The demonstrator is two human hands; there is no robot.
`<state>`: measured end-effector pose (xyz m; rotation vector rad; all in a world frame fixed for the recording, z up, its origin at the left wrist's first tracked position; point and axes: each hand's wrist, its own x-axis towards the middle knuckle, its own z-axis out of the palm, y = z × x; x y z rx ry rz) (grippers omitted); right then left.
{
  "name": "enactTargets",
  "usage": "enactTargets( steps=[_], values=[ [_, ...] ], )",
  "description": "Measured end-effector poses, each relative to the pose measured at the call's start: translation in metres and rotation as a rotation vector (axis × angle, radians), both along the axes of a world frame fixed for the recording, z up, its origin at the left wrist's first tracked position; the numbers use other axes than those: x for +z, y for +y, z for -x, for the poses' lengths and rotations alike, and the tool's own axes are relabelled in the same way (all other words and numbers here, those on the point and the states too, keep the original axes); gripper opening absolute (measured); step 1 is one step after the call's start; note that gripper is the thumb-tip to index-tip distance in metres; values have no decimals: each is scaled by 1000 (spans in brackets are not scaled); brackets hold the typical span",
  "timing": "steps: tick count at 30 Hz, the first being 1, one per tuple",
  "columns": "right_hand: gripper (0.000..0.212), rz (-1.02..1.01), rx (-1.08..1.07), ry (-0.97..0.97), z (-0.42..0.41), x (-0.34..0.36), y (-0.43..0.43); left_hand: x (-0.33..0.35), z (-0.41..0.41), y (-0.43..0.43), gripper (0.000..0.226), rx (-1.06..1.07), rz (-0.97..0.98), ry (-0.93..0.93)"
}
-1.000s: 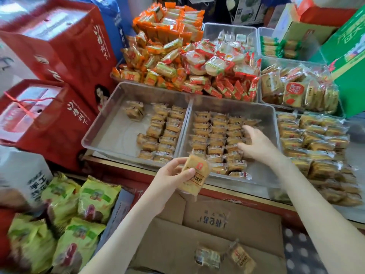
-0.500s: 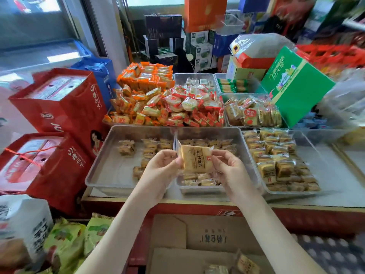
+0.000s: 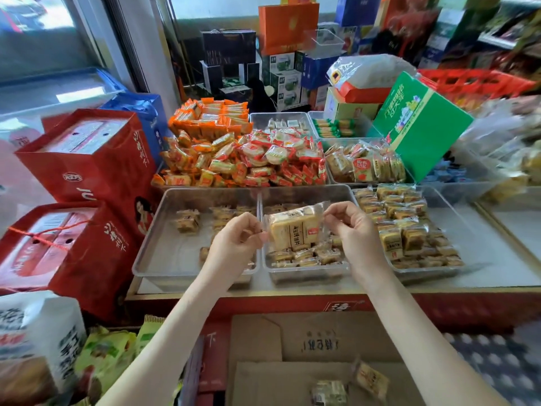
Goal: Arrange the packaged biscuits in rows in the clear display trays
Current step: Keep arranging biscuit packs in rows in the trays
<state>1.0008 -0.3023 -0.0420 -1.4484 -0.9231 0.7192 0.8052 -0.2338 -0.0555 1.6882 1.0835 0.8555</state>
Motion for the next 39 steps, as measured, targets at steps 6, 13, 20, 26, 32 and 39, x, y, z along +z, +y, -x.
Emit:
enactTargets(
  steps=[6,13,20,26,32,39],
  values=[
    [13,-343,121,-307,-10,6,-14,-5,-2,-9,14,-31,-823,73],
    [38,-591,284,-986,-41,-11,-14,-10,-9,-14,27,-126,-838,187],
    [31,-413,167,-1147,-80,-30,9,-41,-36,2,16,-320,-512,243],
    [27,501,194,-1252,-151,-65,44,-105,-49,34,87,-208,-433,670],
    [23,823,435,-1573,-163,-131,97,-160,-54,71,79,-216,-447,959],
    [86,882,427,-1658,-165,-191,124,-191,-51,81,73,-242,-406,950]
  ],
)
